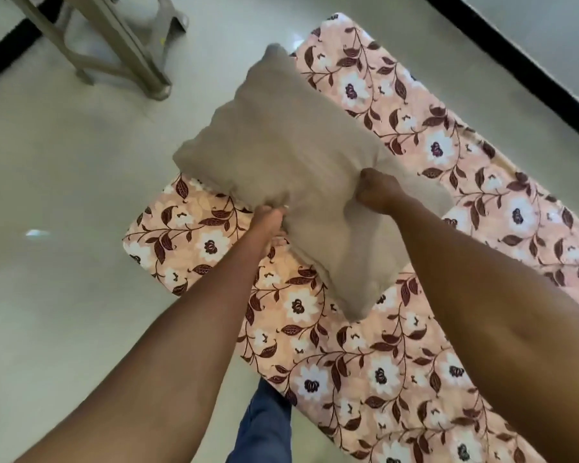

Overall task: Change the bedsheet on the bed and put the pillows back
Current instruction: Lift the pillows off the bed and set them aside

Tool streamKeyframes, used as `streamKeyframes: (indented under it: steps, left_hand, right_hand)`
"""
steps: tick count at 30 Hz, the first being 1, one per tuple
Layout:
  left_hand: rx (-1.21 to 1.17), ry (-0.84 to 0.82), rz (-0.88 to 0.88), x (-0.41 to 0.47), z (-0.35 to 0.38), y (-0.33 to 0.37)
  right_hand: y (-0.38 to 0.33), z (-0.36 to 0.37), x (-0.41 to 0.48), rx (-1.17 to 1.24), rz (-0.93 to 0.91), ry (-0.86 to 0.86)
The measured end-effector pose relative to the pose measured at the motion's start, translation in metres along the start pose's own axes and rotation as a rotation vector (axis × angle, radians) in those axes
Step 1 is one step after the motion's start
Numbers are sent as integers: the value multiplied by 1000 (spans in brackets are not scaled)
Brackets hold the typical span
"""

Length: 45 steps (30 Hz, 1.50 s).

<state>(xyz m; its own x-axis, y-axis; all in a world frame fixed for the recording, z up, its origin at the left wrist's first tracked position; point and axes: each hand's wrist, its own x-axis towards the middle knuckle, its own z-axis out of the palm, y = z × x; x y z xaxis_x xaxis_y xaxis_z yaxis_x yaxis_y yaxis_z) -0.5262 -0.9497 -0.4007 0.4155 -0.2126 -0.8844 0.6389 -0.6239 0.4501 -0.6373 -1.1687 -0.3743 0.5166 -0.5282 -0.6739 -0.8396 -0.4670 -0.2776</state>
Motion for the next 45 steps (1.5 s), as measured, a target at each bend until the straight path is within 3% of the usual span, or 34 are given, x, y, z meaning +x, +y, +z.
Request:
streamKeyframes:
  steps: [5, 15, 27, 35, 39, 45]
  left_hand:
    - [158, 83, -1, -34, 33, 13]
    - [384, -32, 238, -178, 134, -14]
    - [647, -245, 399, -393, 294, -241]
    - [784, -498, 486, -546, 436, -356]
    - [911, -561, 584, -592, 501, -401]
    - [1152, -620, 622, -614, 600, -485]
  right_hand:
    - [30, -1, -61, 160, 85, 9]
    - [133, -12, -246, 319, 176, 170]
    - [380, 121, -554, 403, 320, 278]
    - [539, 171, -754, 507, 570, 411]
    - [603, 190, -812, 588, 649, 511]
    - [698, 238, -859, 646, 752, 494]
